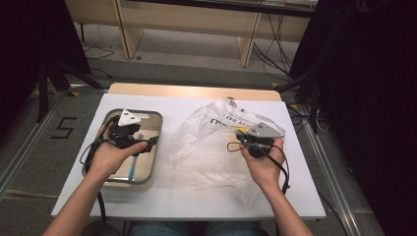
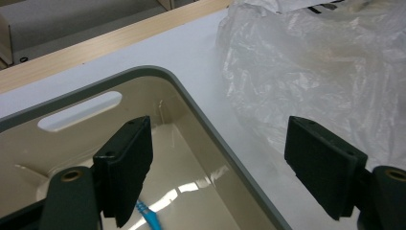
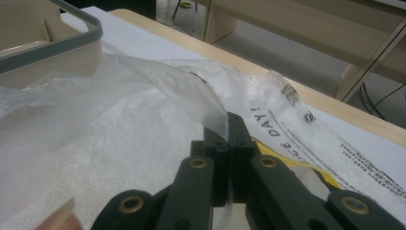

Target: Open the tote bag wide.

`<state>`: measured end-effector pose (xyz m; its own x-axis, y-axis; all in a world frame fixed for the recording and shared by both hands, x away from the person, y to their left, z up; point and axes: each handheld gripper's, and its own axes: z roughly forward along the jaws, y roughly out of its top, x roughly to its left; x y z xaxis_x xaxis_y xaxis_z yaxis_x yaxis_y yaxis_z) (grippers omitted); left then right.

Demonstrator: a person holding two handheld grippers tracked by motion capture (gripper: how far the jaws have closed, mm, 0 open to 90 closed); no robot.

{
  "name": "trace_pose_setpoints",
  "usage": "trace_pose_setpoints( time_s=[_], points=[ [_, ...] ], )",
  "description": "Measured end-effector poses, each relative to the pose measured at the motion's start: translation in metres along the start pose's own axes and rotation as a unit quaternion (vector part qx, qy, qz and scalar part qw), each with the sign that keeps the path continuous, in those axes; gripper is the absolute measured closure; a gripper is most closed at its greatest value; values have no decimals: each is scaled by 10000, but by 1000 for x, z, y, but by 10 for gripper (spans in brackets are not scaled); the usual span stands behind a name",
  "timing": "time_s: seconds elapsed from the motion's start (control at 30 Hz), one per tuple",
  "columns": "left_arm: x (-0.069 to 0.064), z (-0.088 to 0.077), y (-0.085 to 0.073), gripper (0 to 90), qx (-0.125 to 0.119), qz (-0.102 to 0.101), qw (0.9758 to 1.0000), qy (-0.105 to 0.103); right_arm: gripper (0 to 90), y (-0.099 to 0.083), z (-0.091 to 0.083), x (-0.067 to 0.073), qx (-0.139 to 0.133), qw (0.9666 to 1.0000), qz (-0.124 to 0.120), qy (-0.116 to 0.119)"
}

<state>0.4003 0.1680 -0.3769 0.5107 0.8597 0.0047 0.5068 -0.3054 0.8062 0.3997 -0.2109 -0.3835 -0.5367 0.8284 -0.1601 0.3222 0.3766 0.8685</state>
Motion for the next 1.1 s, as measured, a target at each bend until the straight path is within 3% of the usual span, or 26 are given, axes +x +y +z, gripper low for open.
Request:
trace_pose_setpoints(
  time_s=[1.1],
  points=[
    [15,14,-12,253,335,-131,9988,327,900,0,1,1,50,10000,-47,-18]
  ],
)
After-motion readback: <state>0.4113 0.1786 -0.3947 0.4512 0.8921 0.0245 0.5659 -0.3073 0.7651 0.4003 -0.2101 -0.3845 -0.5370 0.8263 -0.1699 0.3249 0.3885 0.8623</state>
